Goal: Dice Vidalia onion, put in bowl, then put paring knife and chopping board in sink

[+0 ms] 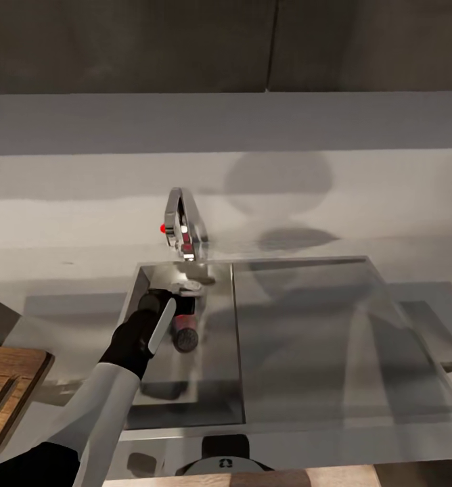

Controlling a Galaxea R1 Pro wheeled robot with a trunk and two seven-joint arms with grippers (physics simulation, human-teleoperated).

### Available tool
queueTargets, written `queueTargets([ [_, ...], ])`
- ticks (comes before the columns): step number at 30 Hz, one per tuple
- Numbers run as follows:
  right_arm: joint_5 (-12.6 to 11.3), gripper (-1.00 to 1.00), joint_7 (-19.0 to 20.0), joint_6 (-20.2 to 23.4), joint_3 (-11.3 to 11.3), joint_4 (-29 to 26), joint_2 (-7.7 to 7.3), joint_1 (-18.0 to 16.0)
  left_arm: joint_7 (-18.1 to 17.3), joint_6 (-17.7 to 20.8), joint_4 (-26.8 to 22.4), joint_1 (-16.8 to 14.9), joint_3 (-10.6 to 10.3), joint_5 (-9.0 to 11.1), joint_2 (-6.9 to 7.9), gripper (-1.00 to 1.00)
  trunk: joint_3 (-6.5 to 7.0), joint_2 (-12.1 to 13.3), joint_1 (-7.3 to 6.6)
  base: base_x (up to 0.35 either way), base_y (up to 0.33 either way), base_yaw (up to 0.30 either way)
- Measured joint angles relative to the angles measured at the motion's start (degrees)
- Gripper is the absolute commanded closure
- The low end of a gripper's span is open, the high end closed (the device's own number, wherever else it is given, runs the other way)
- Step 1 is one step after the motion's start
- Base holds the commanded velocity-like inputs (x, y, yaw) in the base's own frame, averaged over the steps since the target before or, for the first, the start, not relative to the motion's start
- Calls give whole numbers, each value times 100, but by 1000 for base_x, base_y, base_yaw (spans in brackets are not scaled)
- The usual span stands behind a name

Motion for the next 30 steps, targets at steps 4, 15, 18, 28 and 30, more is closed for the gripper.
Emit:
queueTargets([
  [4, 0, -100, 0, 0, 0, 0, -1, 0, 0, 30, -267, 0, -5, 6, -2, 100, 36, 0, 0, 0, 0, 0],
  [15, 0, -100, 0, 0, 0, 0, 0, 0, 7, 659, -1806, 15, -13, 2, 2, 100, 136, 0, 0, 0, 0, 0],
  [18, 0, -100, 0, 0, 0, 0, 0, 0, 7, 701, -1996, 24, -13, -3, 8, 100, 163, 0, 0, 0, 0, 0],
  [28, 0, -100, 0, -1, 1, 0, 0, 0, 7, 732, -2096, 27, -13, -8, 9, 100, 254, 1, 1, -48, 21, 0],
  [30, 0, -100, 0, -4, 1, 0, 0, 0, 7, 736, -2101, 27, -13, -8, 9, 100, 272, 1, 2, -174, 101, 0],
])
